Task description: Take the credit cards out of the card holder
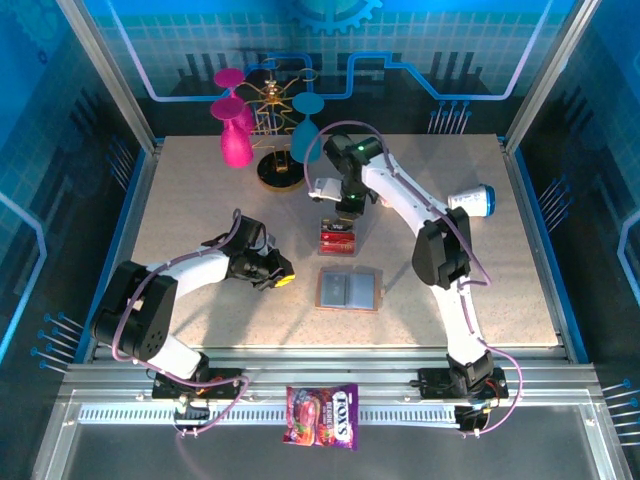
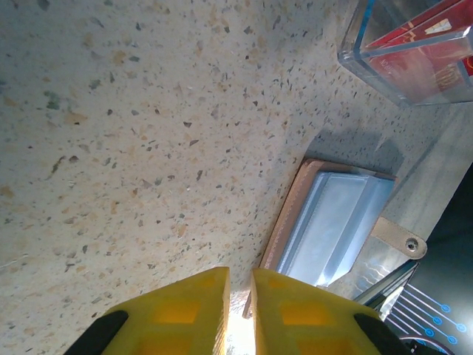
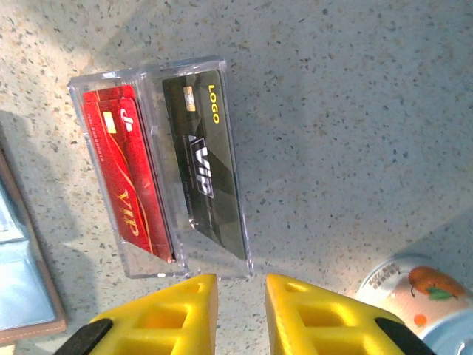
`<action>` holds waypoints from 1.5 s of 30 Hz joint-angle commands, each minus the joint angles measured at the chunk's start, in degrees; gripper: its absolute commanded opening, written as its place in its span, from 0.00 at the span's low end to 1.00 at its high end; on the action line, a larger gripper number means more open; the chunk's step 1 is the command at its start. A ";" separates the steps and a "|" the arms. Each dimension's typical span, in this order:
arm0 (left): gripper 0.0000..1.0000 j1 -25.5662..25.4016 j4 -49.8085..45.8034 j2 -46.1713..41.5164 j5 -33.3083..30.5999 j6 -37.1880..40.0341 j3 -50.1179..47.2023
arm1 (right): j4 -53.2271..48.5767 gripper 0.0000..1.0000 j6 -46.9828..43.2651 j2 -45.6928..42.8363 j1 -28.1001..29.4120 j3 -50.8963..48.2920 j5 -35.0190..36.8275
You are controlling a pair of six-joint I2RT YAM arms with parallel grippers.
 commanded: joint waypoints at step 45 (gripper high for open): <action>0.12 -11.29 2.91 13.86 3.39 -2.18 9.68 | 42.88 0.12 80.23 -33.71 5.77 -62.23 -24.43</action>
